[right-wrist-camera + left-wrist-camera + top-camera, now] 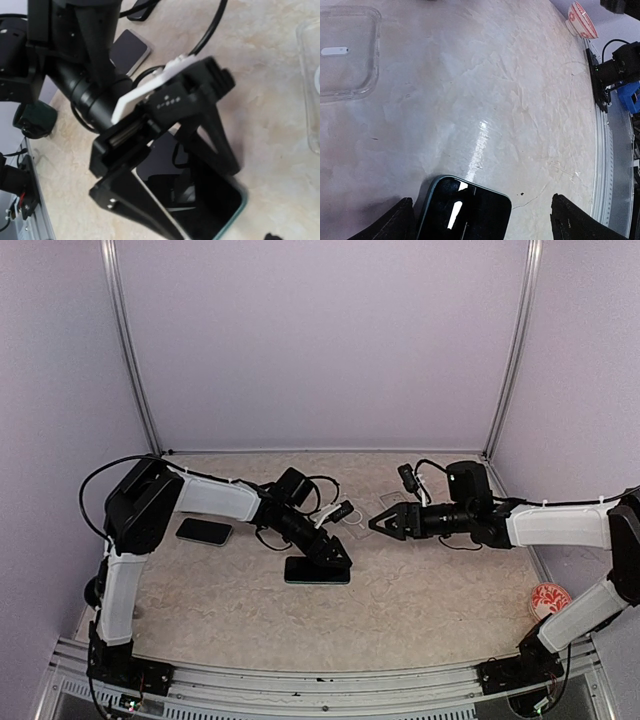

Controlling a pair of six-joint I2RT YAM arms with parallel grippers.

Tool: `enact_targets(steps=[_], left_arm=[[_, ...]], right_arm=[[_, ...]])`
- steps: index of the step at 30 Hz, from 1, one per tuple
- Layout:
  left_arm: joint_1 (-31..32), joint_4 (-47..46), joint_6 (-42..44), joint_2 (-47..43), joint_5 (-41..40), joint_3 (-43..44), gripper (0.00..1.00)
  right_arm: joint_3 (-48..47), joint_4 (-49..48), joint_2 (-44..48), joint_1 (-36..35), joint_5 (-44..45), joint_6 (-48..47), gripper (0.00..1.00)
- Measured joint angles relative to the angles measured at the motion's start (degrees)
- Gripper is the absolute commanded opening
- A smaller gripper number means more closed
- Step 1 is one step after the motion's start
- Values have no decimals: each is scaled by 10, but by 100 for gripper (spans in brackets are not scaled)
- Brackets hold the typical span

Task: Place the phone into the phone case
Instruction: Move the phone to the corner of the board, then pick up the phone at the center of the board.

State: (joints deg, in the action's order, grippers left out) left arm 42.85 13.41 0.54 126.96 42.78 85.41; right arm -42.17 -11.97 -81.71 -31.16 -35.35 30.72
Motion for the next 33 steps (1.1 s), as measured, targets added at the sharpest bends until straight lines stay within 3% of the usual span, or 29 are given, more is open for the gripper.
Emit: enact_targets(steps=[9, 17, 19, 24, 33], left_arm=[[2, 1, 8, -6, 19, -12, 91], [-33, -124, -110, -103, 7, -124, 99], [-42, -148, -131, -138, -5, -136, 99], [-45, -196, -164, -209, -45, -153, 99], [-38, -234, -246, -300, -182, -278, 99]], right_arm=[[0, 15, 14, 1, 8, -24, 89], [27, -6, 27, 1, 25, -71, 94], [39, -18, 27, 1, 27, -83, 99], [55, -45, 18, -12, 40, -134, 100], [70, -80, 18, -79, 100, -303, 100]])
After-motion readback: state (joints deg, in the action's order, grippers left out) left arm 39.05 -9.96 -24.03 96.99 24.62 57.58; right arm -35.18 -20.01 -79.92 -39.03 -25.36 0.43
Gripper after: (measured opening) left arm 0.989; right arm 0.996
